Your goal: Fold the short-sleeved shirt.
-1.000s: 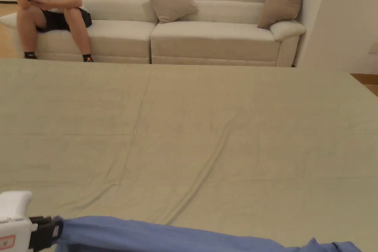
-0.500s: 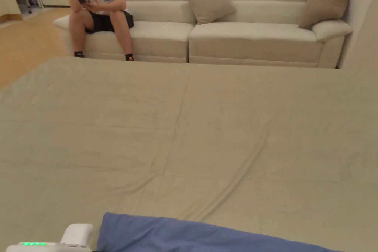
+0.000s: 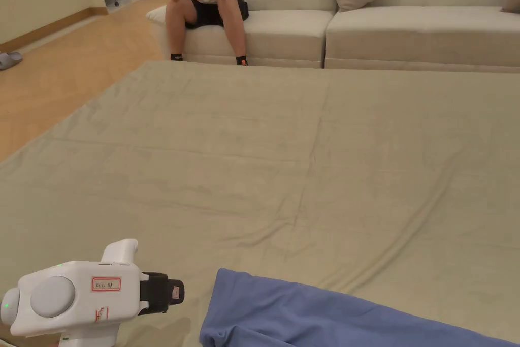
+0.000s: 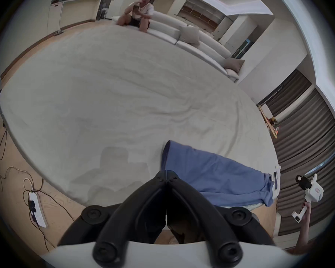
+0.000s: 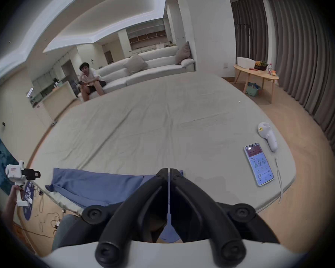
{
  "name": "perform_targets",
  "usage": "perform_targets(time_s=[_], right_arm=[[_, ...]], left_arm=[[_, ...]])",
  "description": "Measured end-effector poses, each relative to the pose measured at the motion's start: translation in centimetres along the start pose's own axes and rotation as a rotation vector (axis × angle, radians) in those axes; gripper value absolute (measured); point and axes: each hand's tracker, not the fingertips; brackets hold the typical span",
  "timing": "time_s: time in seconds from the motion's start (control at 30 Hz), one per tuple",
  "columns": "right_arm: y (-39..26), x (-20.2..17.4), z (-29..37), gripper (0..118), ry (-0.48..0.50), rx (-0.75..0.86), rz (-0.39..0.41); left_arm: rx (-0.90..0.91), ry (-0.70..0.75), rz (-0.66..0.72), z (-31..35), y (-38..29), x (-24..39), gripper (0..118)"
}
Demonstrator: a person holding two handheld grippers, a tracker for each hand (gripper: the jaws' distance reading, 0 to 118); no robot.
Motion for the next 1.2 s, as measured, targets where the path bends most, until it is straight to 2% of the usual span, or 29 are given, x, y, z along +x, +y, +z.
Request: perform_targets(time_s=[0.13, 0.23, 0.3, 0.33, 0.37, 0.4, 0.43, 0.5, 0.57, 0.6, 0.63, 0.67, 0.7, 0.77, 0.87, 0.97, 1.0, 1.07, 1.13, 1.2], right_arm=[[-0.3, -0.6, -0.2, 0, 0.029, 0.023, -0.034], [0.1, -0.5, -0.1, 0, 0.054, 0.035, -0.085], [0.4, -0.9, 0.2, 0, 0.033, 0.041, -0.067], [0.5, -1.2, 0.3, 0, 0.023, 0.036, -0.051], [0.6, -1.3, 0.4, 0, 0.019, 0.037, -0.046], [0.5, -1.4, 0.5, 0, 0.024, 0.039, -0.047], [0.5, -1.4, 0.6, 0, 0.031, 0.047, -0.053], [0.3, -2.0, 0.6, 0, 0.048, 0.052, -0.071], [-0.1, -2.2, 0.2, 0, 0.045, 0.042, -0.085], [-0.4, -2.3, 0.1, 0, 0.043, 0.035, -0.099], [-0.6, -2.3, 0.0, 0, 0.048, 0.033, -0.113], [-0.9, -2.2, -0.1, 0, 0.057, 0.031, -0.144], [-1.1, -2.1, -0.2, 0, 0.067, 0.033, -0.163], [-1.3, -2.5, -0.2, 0, 0.071, 0.035, -0.183], [-1.5, -2.6, -0.2, 0, 0.054, 0.027, -0.181], [-1.6, -2.7, -0.2, 0, 0.059, 0.027, -0.184], [-1.5, -3.0, -0.1, 0, 0.055, 0.025, -0.185], [-1.5, -3.2, -0.2, 0, 0.051, 0.025, -0.177], [-1.5, -3.3, -0.3, 0, 0.050, 0.018, -0.169], [-1.5, -3.4, -0.3, 0, 0.051, 0.016, -0.165]], left_arm=[[-0.136, -0.179, 0.122, -2.7, 0.5, -2.8, 0], [-0.192, -0.400, 0.261, -4.9, 1.2, -5.6, 0], [-0.209, -0.513, 0.277, -6.1, 1.8, -7.5, 0], [-0.232, -0.504, 0.271, -6.7, 2.1, -8.0, 6], [-0.225, -0.471, 0.256, -7.2, 2.3, -8.2, 47], [-0.258, -0.457, 0.219, -8.0, 2.2, -8.6, 94], [-0.186, -0.507, 0.253, -8.2, 2.5, -9.4, 118], [-0.264, -0.503, 0.316, -9.6, 2.7, -10.4, 116], [-0.286, -0.587, 0.331, -11.1, 2.9, -11.2, 118], [-0.269, -0.665, 0.311, -11.4, 3.0, -11.1, 118], [-0.280, -0.677, 0.297, -12.0, 2.9, -10.9, 118], [-0.323, -0.681, 0.296, -12.6, 2.9, -9.3, 118], [-0.371, -0.747, 0.294, -13.3, 2.7, -8.7, 118], [-0.453, -0.798, 0.234, -14.3, 2.2, -7.2, 118], [-0.458, -0.757, 0.109, -15.2, 2.3, -4.7, 117], [-0.467, -0.743, 0.108, -15.5, 2.2, -3.1, 113], [-0.474, -0.727, 0.093, -15.4, 2.2, -2.7, 95], [-0.446, -0.627, 0.028, -15.5, 2.4, -2.5, 4], [-0.476, -0.390, 0.004, -16.2, 2.1, -3.3, 4], [-0.495, -0.582, 0.081, -15.6, 2.0, -3.1, 4]])
